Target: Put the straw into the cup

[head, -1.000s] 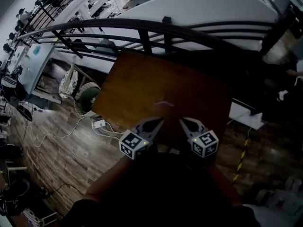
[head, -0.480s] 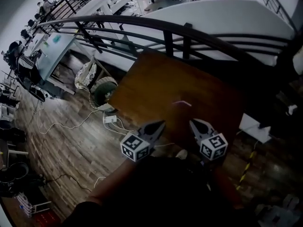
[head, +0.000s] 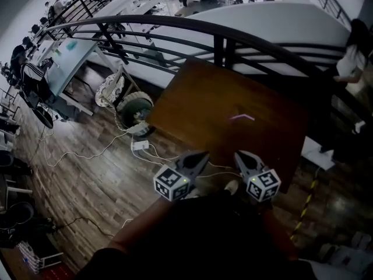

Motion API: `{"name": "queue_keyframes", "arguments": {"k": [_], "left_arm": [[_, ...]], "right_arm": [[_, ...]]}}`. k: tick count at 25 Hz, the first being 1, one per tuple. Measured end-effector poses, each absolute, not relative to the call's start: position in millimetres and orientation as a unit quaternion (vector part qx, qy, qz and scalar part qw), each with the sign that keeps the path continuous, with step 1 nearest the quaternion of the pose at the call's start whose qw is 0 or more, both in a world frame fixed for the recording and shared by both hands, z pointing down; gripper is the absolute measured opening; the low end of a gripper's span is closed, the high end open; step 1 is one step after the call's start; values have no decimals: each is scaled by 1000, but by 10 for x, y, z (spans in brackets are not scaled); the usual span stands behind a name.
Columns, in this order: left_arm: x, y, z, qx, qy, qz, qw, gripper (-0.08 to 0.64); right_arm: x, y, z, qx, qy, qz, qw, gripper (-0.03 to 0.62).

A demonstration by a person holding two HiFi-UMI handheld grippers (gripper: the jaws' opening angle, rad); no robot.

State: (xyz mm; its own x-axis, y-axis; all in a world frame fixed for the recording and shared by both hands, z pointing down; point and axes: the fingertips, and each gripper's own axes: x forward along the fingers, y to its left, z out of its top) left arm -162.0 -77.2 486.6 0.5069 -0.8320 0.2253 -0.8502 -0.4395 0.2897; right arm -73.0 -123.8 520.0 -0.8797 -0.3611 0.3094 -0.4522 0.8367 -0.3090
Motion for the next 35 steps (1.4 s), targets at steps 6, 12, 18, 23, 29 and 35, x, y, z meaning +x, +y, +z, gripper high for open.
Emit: {"name": "queue_keyframes", "arguments": {"k": [6, 12, 18, 23, 29, 35], "left_arm": [[-1758, -114, 4954, 858, -475, 31, 192, 11], [-1753, 357, 5019, 871, -449, 28, 195, 11], [-1531, 682, 4995, 882, -429, 30, 194, 11], [-1294, 872, 4934, 887, -421, 24, 187, 11], [-873, 994, 4793, 891, -419, 21, 175, 11], [-120, 1287, 4759, 892, -419, 17, 169, 11]], "right_arm": [[-893, -534, 5231, 228, -948, 188, 117, 12], [-892, 39, 5277, 250, -942, 191, 118, 12], [-714, 428, 5207, 260, -941, 187, 111, 12], [-504, 634, 5119, 265, -942, 172, 111, 12], [-142, 838, 4938, 258, -948, 152, 107, 12], [581, 1172, 4880, 254, -950, 150, 106, 12]]}}
